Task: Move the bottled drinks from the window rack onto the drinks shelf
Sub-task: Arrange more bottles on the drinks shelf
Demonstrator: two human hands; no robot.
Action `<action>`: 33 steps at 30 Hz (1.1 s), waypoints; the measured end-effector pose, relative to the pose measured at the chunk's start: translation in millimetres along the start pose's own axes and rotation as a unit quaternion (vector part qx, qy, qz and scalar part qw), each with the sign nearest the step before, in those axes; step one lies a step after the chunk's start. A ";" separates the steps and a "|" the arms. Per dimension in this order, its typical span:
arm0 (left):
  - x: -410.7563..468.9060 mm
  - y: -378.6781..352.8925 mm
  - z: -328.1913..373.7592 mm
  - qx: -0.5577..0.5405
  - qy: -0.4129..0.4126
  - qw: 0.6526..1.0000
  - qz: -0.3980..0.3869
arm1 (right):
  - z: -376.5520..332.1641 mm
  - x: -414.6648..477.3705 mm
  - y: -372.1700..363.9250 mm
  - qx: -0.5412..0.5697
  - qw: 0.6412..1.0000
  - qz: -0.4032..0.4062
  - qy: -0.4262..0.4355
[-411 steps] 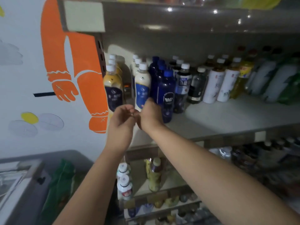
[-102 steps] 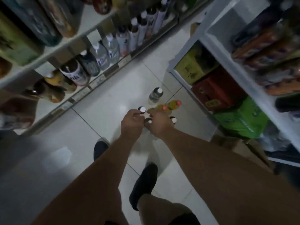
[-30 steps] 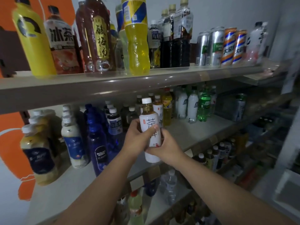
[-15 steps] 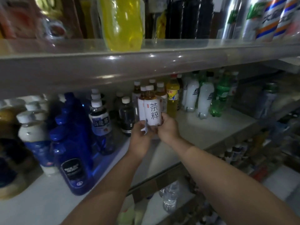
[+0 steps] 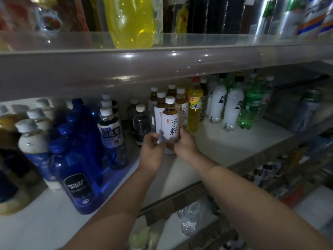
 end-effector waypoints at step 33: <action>-490.2 -140.3 -518.6 0.087 0.369 0.858 -0.347 | 496.9 -592.8 -140.1 -0.167 0.849 -0.032 -0.500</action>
Point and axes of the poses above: each hand's wrist, its own x-axis towards the middle knuckle, its own y-axis out of the back of the hand, z = x × y, the point moved 1 cm from there along x, towards the middle knuckle, and after that the axes turned 11 degrees about -z, right-handed, at the moved point
